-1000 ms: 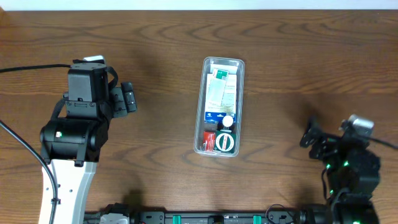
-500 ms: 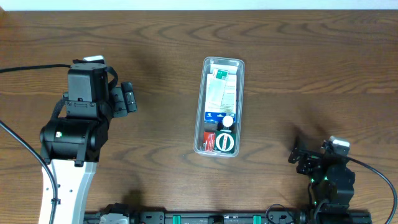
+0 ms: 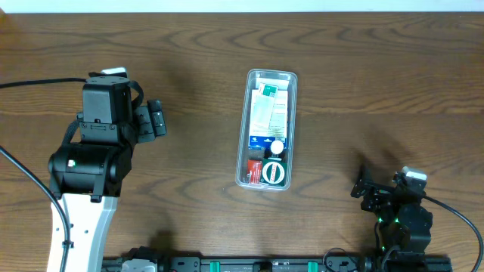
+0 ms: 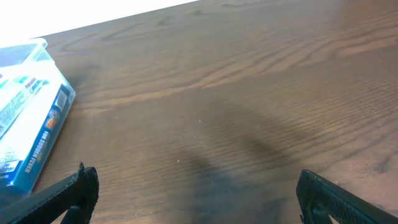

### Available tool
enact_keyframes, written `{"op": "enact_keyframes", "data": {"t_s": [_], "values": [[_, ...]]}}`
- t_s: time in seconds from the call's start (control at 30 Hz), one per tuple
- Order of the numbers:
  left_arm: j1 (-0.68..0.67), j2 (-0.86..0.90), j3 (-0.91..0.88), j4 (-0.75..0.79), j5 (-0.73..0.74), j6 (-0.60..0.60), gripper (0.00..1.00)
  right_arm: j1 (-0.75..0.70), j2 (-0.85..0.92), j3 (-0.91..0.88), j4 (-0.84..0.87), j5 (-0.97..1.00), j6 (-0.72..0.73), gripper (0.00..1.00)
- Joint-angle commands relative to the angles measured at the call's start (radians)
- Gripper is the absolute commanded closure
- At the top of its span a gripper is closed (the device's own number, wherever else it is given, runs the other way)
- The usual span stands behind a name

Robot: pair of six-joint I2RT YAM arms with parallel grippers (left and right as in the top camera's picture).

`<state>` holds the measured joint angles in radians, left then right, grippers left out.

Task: Pack container

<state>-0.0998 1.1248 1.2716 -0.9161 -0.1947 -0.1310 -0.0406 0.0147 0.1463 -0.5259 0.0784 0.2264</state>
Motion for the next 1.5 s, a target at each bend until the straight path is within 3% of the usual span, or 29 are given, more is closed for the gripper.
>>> {"op": "enact_keyframes", "data": {"t_s": [0.0, 0.57, 0.7, 0.87, 1.47], "values": [[0.005, 0.0, -0.002, 0.0, -0.012, -0.005, 0.02, -0.003, -0.009, -0.003, 0.002, -0.004, 0.004, 0.01], [0.008, -0.013, -0.005, -0.001, -0.016, 0.001, 0.02, -0.003, -0.009, -0.003, 0.002, -0.004, 0.004, 0.01], [0.023, -0.075, -0.016, -0.072, -0.056, 0.067, 0.02, -0.003, -0.009, -0.003, 0.002, -0.004, 0.005, 0.01], [0.064, -0.213, -0.076, -0.043, -0.053, 0.089, 0.02, -0.003, -0.009, -0.003, 0.002, -0.004, 0.005, 0.01], [0.149, -0.884, -0.793, 0.29, 0.215, 0.087, 0.02, -0.003, -0.009, -0.003, 0.002, -0.005, 0.004, 0.01]]}}
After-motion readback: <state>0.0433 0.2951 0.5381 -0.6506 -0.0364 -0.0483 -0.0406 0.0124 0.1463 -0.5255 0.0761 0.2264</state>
